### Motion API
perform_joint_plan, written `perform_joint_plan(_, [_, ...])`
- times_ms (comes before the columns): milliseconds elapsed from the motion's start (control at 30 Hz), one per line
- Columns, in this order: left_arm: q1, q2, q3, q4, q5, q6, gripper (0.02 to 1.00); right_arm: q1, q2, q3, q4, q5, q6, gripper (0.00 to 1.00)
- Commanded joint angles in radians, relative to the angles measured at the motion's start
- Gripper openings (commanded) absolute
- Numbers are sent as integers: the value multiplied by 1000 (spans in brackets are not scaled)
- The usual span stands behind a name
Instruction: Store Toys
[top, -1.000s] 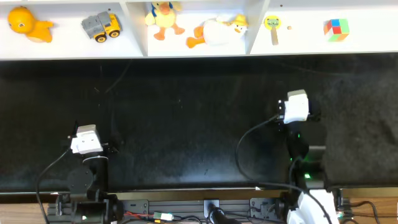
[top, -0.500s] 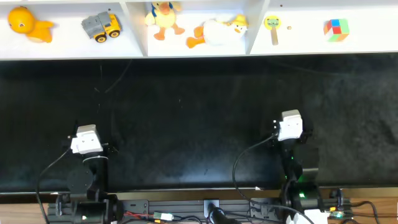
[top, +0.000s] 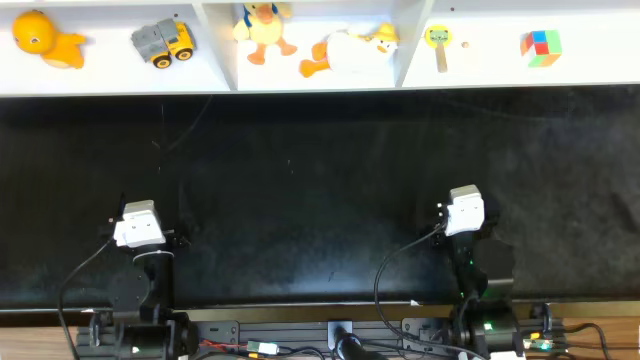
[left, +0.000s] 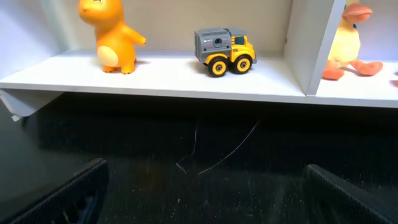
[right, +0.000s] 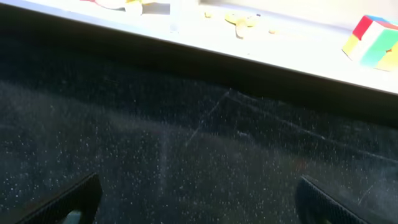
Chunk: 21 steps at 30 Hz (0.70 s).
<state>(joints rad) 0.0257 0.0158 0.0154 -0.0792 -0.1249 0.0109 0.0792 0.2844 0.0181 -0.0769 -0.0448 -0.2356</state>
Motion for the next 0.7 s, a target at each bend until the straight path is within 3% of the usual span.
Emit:
perform_joint_plan(33, [-5, -13, -7, 5, -7, 19, 998, -8, -61, -13, 3, -7, 12, 996])
perform_joint_plan(600, [-5, -13, -7, 5, -7, 19, 998, -72, -244, -13, 2, -2, 12, 996])
perform_joint_plan(633, [-5, -13, -7, 5, -7, 19, 998, -72, -265, -13, -2, 26, 11, 969])
perform_joint_plan(667, [-5, -13, -7, 5, -7, 19, 998, -72, -283, -13, -2, 38, 12, 781])
perform_joint_plan(700, [-5, -13, -7, 5, -7, 19, 998, -73, -281, -13, -1, 37, 11, 906])
